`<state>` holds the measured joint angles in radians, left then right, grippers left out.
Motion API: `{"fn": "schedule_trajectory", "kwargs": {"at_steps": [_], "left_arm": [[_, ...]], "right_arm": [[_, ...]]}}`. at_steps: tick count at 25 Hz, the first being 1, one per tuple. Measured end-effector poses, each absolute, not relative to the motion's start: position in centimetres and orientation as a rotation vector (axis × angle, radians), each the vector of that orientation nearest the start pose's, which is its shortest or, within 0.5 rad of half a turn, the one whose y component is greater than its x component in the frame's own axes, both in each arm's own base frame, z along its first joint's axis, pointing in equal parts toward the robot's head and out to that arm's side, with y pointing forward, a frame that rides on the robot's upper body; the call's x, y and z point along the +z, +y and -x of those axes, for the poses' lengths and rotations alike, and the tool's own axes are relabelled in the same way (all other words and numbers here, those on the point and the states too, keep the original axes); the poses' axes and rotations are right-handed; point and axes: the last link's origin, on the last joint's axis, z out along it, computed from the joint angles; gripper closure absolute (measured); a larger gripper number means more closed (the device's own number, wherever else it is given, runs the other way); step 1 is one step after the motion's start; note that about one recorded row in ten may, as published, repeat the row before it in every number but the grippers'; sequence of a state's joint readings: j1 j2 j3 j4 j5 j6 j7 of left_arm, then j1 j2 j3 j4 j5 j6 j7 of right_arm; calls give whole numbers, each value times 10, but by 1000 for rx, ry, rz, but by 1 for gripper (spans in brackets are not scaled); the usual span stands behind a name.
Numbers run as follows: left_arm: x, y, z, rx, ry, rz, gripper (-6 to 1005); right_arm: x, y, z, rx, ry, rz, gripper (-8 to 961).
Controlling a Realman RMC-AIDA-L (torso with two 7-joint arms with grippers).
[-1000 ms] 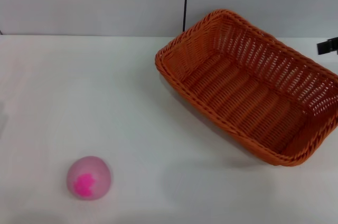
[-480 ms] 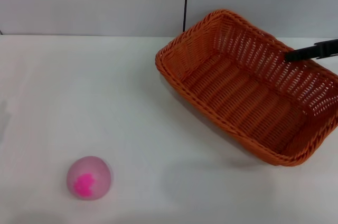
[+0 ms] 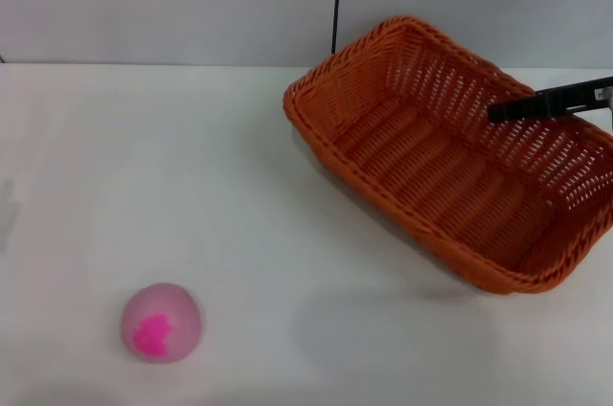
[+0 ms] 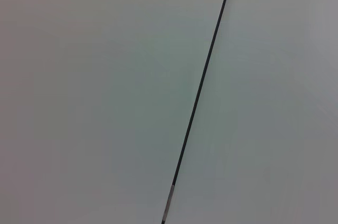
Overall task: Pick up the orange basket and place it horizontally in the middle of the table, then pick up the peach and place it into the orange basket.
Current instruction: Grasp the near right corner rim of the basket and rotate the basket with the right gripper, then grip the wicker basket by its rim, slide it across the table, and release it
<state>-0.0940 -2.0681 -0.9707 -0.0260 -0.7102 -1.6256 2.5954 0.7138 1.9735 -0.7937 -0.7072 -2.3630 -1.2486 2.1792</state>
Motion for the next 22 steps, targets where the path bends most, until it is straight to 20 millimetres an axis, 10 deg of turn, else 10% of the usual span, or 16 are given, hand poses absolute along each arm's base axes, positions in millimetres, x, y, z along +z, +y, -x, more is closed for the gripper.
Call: {"fn": "schedule_trajectory", "kwargs": {"at_steps": [5,22], "left_arm": [[37,185,392,-942,-689,1334,173],[39,182,395,-931,-684,1326,173]], "right_arm": [[34,408,-271,147,1279,2376,298],[49,382,-241,83,842,2661,814]]}}
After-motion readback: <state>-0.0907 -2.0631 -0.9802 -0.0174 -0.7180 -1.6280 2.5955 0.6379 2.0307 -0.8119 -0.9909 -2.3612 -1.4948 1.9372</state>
